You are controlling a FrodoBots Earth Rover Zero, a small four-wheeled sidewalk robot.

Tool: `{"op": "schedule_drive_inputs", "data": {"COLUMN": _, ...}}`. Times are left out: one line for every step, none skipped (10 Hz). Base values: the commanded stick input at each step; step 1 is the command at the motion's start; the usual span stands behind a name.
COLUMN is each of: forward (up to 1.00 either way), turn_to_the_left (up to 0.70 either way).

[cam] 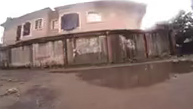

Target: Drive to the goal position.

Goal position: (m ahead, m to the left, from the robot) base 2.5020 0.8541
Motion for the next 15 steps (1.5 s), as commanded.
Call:
{"op": "schedule_drive_inputs", "data": {"forward": 0.5, "turn_to_the_left": 0.12}}
{"op": "schedule_drive_inputs", "data": {"forward": 0.5, "turn_to_the_left": 0.12}}
{"op": "schedule_drive_inputs", "data": {"forward": 0.5, "turn_to_the_left": 0.12}}
{"op": "schedule_drive_inputs", "data": {"forward": 0.5, "turn_to_the_left": 0.12}}
{"op": "schedule_drive_inputs", "data": {"forward": 0.5, "turn_to_the_left": 0.13}}
{"op": "schedule_drive_inputs", "data": {"forward": 0.5, "turn_to_the_left": 0.15}}
{"op": "schedule_drive_inputs", "data": {"forward": 0.5, "turn_to_the_left": 0.17}}
{"op": "schedule_drive_inputs", "data": {"forward": 0.5, "turn_to_the_left": 0.19}}
{"op": "schedule_drive_inputs", "data": {"forward": 0.5, "turn_to_the_left": 0.22}}
{"op": "schedule_drive_inputs", "data": {"forward": 0.5, "turn_to_the_left": 0.23}}
{"op": "schedule_drive_inputs", "data": {"forward": 0.5, "turn_to_the_left": 0.23}}
{"op": "schedule_drive_inputs", "data": {"forward": 0.5, "turn_to_the_left": 0.23}}
{"op": "schedule_drive_inputs", "data": {"forward": 0.5, "turn_to_the_left": 0.23}}
{"op": "schedule_drive_inputs", "data": {"forward": 0.5, "turn_to_the_left": 0.23}}
{"op": "schedule_drive_inputs", "data": {"forward": 0.5, "turn_to_the_left": 0.23}}
